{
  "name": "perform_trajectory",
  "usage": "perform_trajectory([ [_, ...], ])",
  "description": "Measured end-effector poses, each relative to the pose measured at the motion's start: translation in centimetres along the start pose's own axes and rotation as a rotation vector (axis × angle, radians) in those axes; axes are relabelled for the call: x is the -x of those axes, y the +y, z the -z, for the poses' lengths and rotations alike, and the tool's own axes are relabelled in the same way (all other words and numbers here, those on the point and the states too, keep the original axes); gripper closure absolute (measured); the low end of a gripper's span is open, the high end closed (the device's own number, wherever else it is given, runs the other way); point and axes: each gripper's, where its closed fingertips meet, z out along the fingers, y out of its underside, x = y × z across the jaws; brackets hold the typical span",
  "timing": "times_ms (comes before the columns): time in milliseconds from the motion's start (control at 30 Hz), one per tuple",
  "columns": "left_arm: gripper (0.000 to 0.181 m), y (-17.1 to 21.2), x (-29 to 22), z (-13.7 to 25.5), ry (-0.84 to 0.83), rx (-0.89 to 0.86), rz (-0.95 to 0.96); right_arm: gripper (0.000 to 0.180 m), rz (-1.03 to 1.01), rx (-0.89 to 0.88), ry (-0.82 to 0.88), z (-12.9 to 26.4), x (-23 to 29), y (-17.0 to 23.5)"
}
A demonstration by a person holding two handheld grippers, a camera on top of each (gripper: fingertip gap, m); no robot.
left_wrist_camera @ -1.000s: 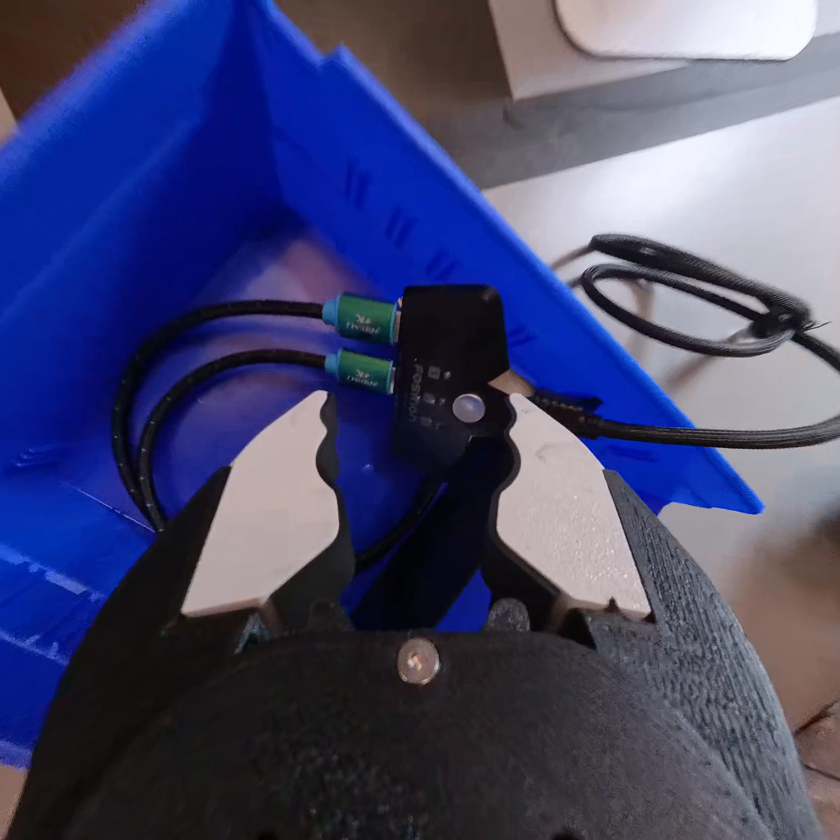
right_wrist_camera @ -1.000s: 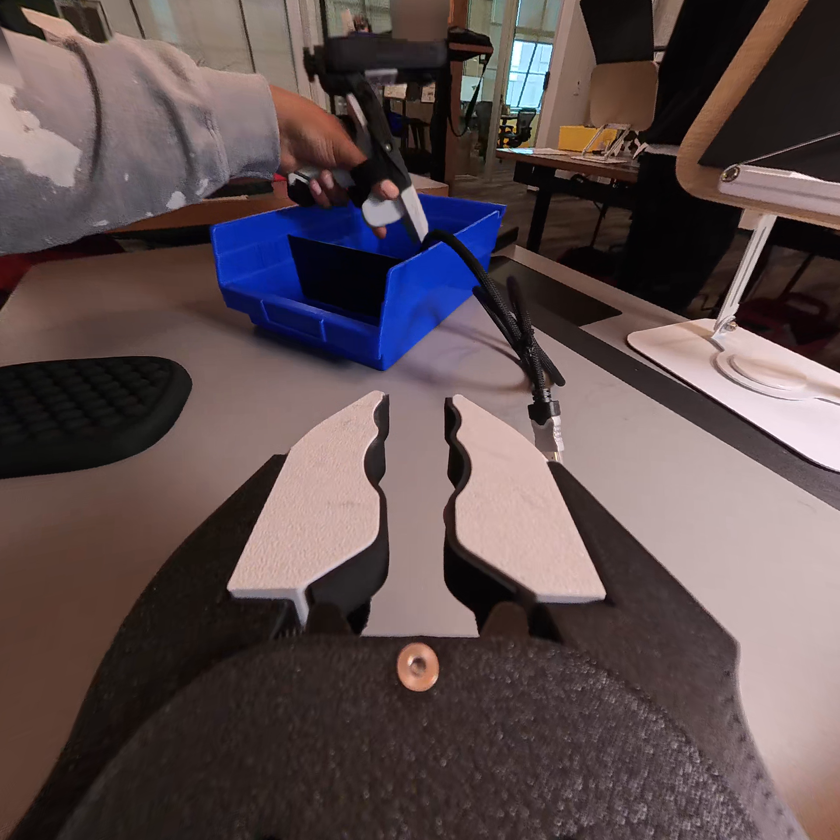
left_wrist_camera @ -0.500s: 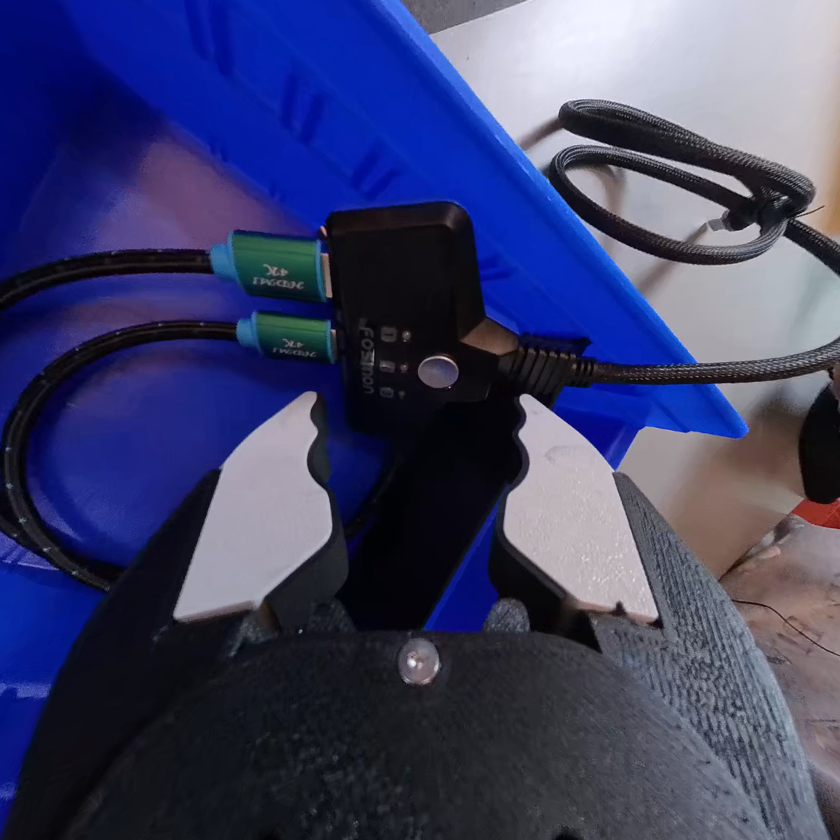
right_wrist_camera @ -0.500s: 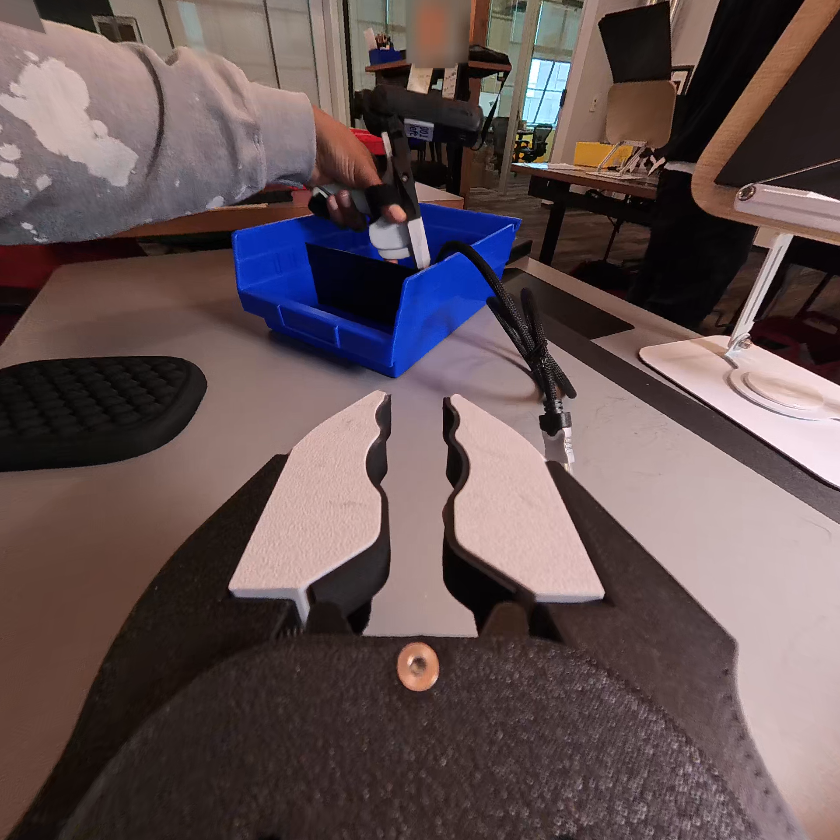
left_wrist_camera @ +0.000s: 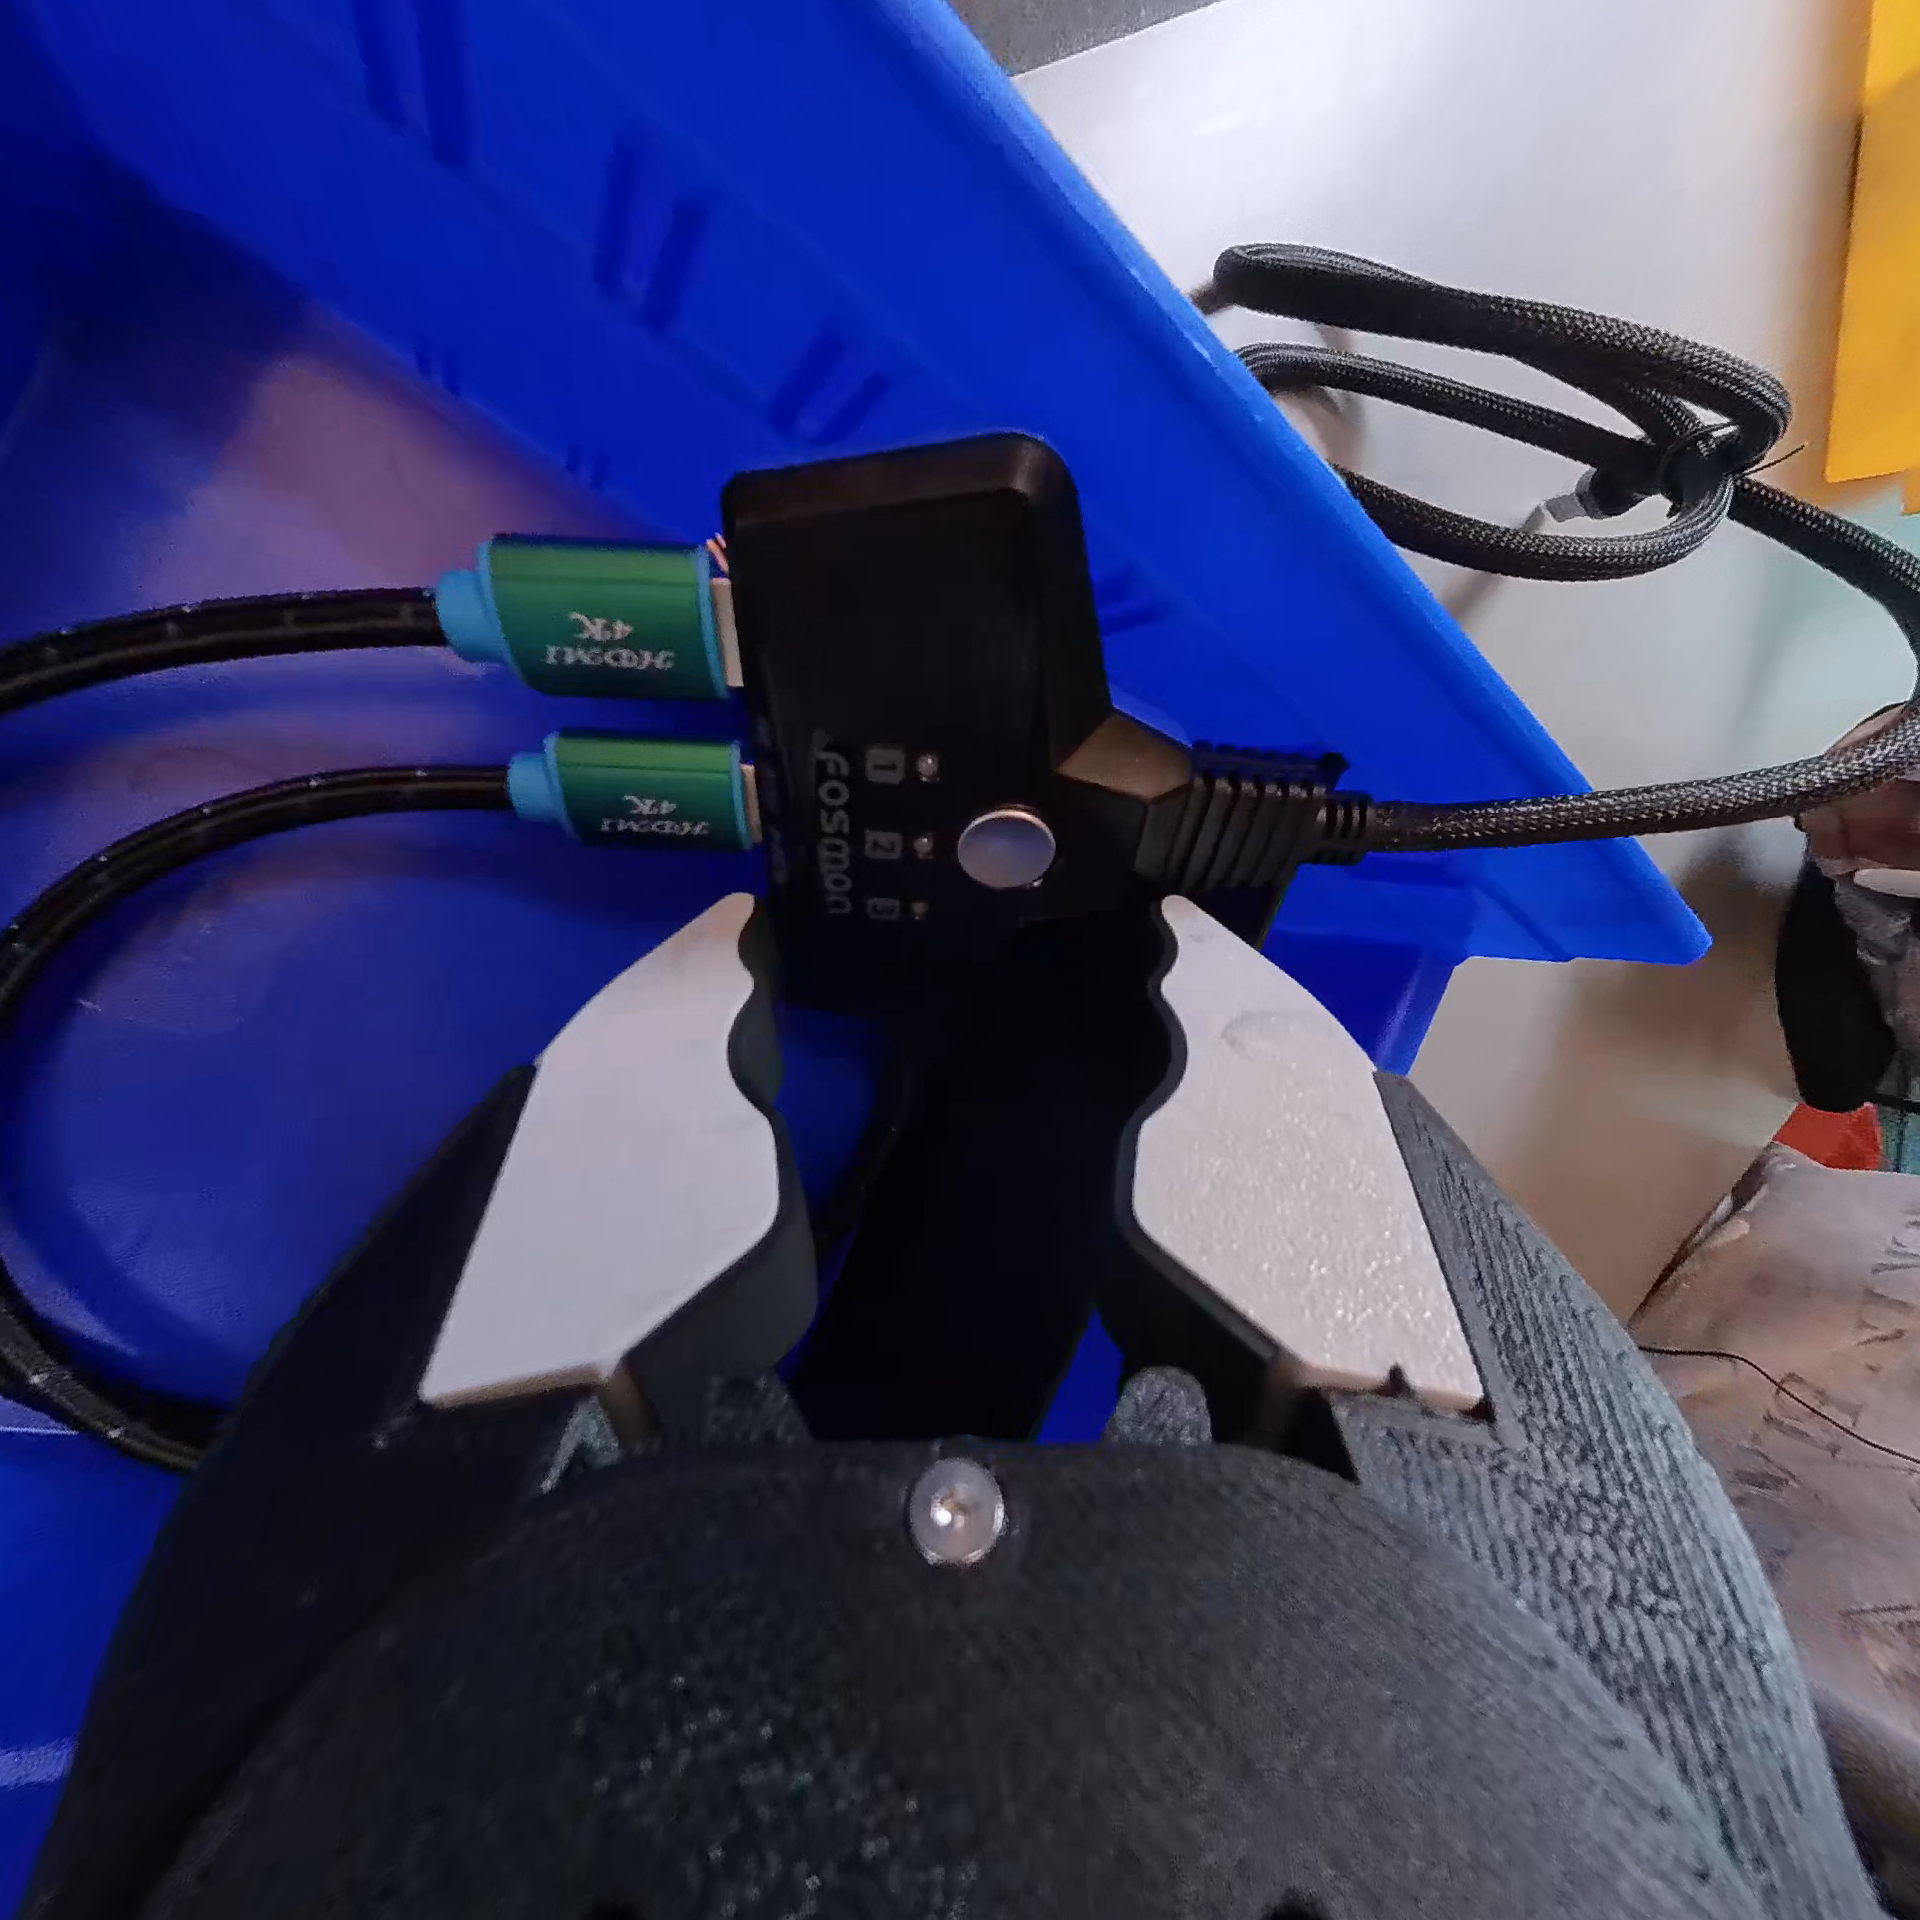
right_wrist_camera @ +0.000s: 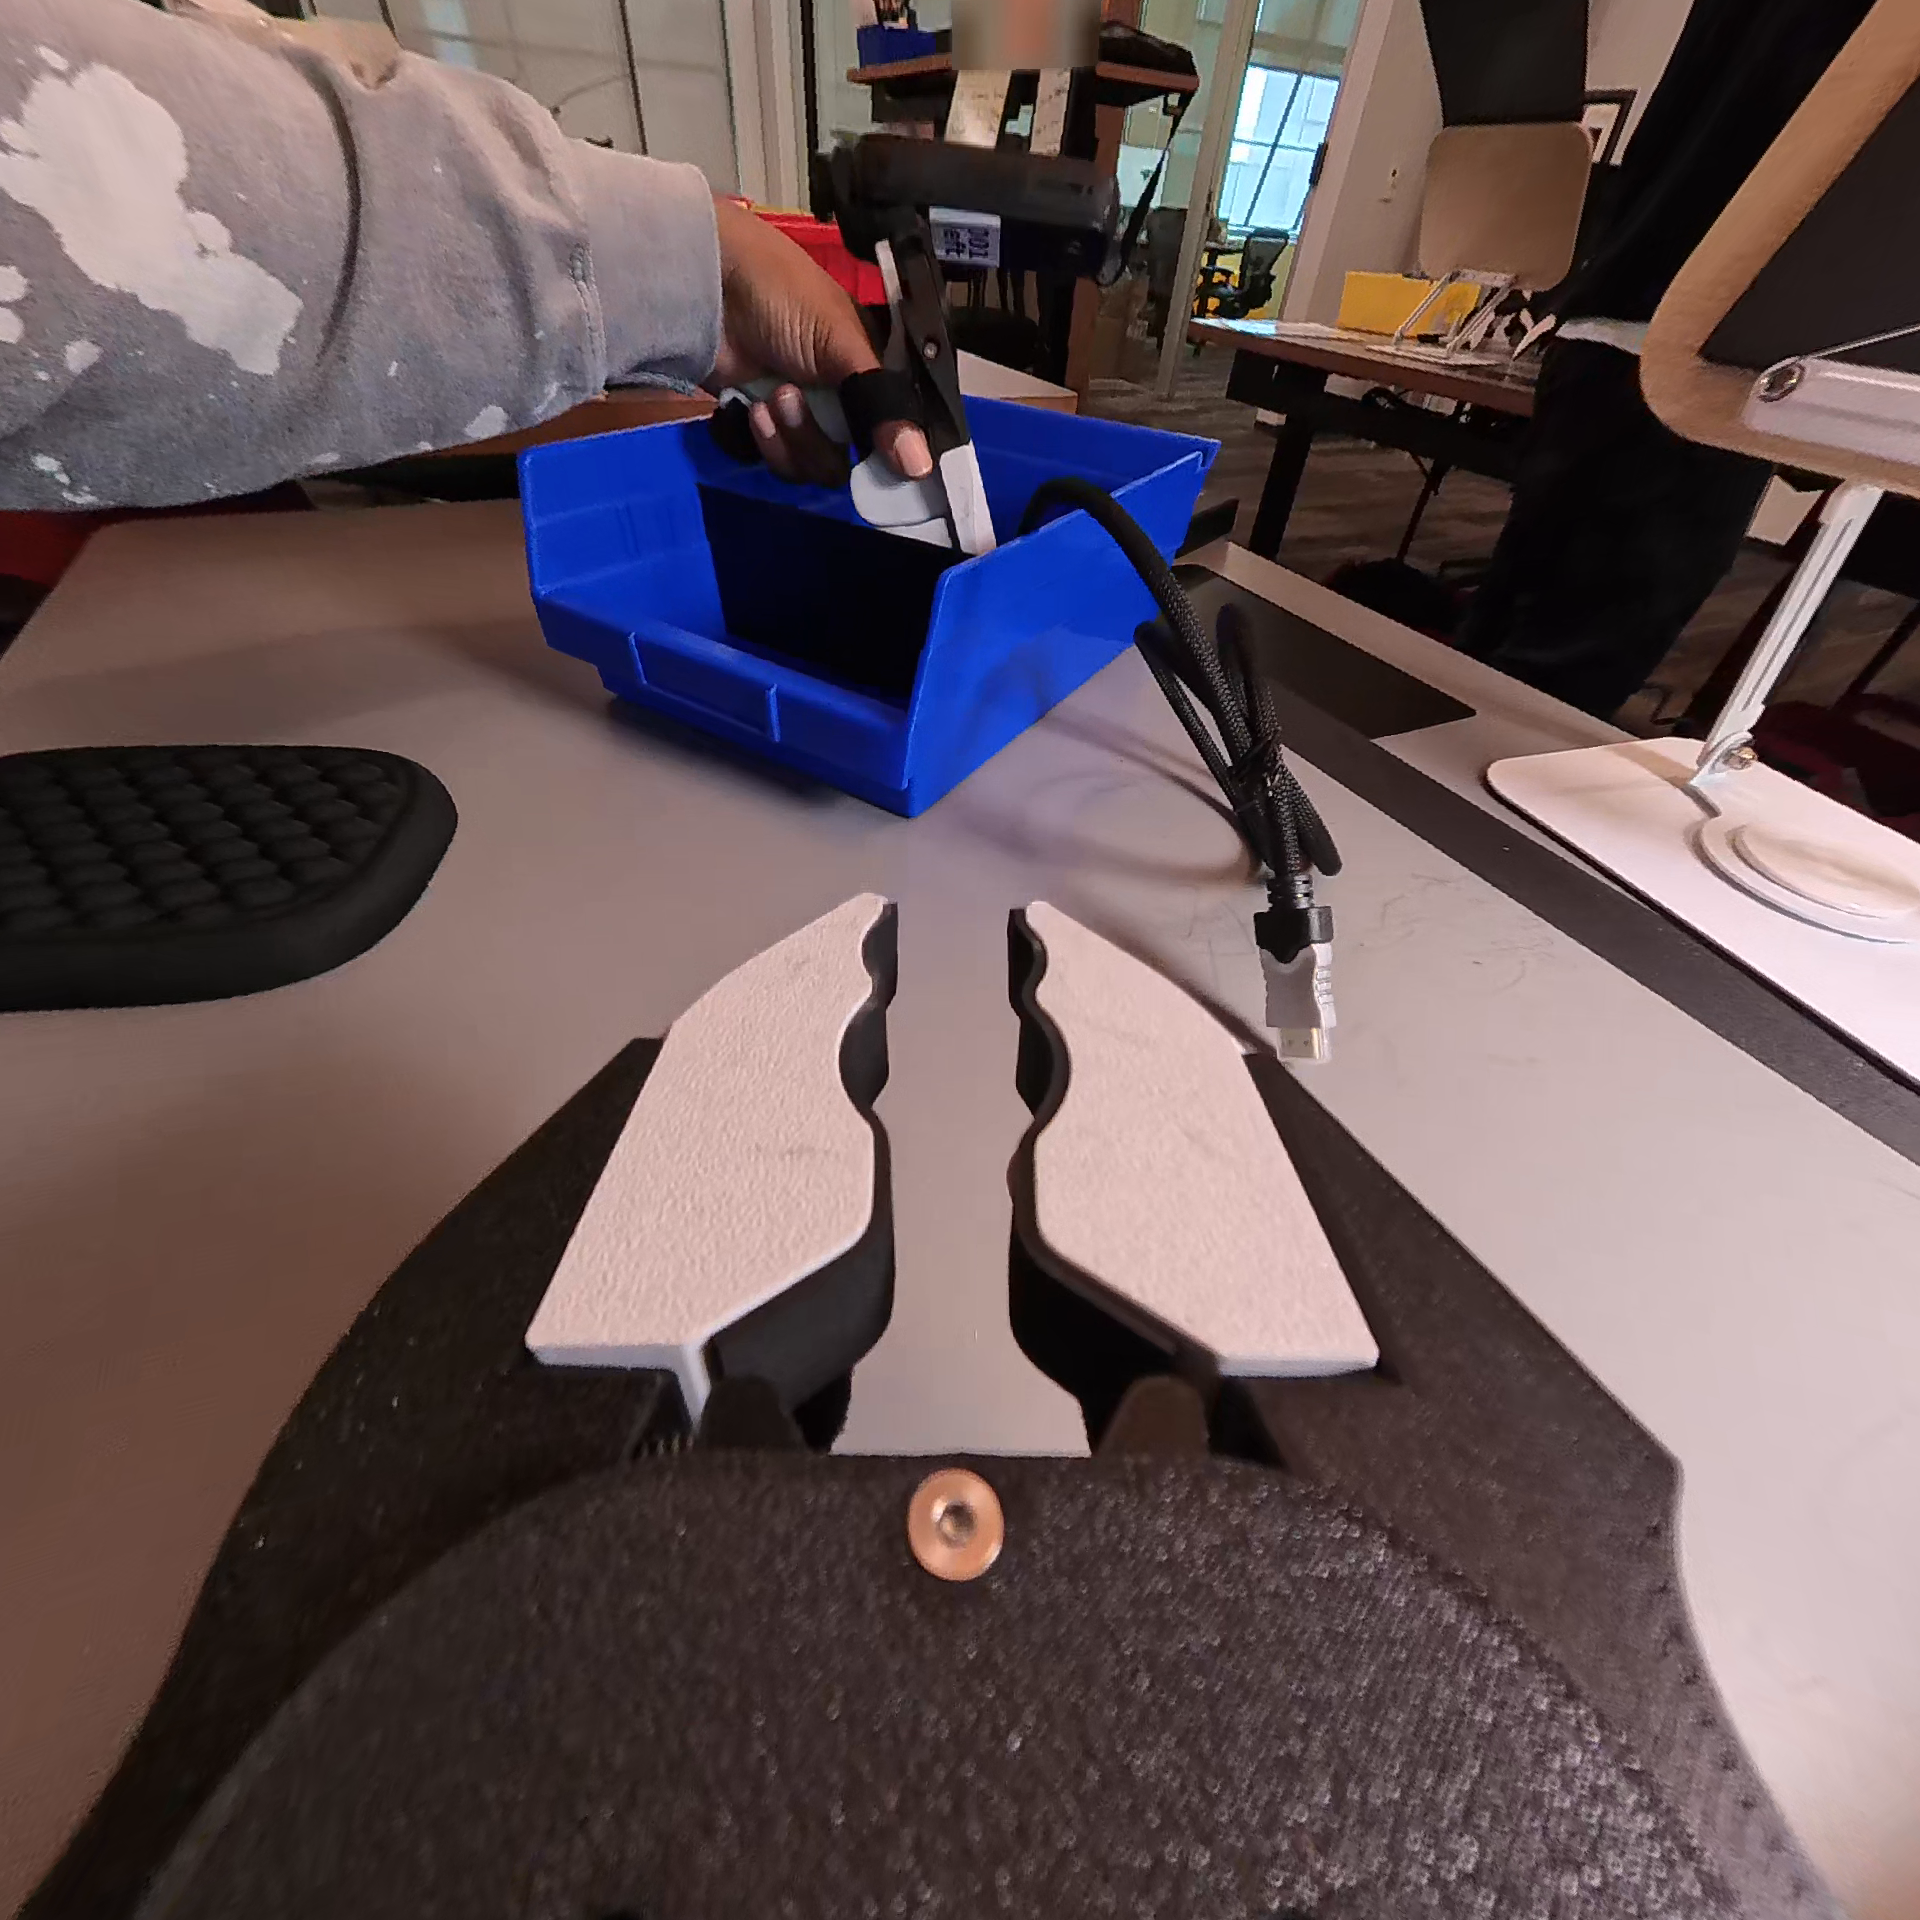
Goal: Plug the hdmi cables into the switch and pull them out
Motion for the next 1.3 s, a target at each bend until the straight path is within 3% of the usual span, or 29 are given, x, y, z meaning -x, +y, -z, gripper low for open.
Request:
perform_trajectory([
  [67, 0.113, 0.0, 0.1, 0.3, -0.018, -0.01, -0.018, 0.16, 0.003, 0.001, 0.002, 0.0, 0.0, 0.1],
  [100, 0.128, 0.1, 0.4, 0.6, -0.048, -0.013, -0.041, 0.16, 0.004, -0.001, 0.003, 0.0, -0.1, 0.1],
  [133, 0.129, -0.3, 0.5, 1.0, -0.067, -0.055, -0.063, 0.161, 0.006, -0.004, 0.005, 0.1, -0.1, 0.0],
  [567, 0.13, -0.9, -1.7, 5.7, -0.174, -0.302, -0.21, 0.161, 0.048, -0.024, 0.021, 0.4, -0.2, -0.7],
  [833, 0.132, -3.2, -5.7, 11.0, -0.264, -0.618, -0.317, 0.161, 0.047, -0.049, 0.018, 0.6, 0.0, -1.2],
  [1300, 0.133, -4.6, -12.6, 17.4, -0.39, -0.926, -0.5, 0.161, 0.025, -0.04, 0.052, 0.4, -0.7, -0.6],
])
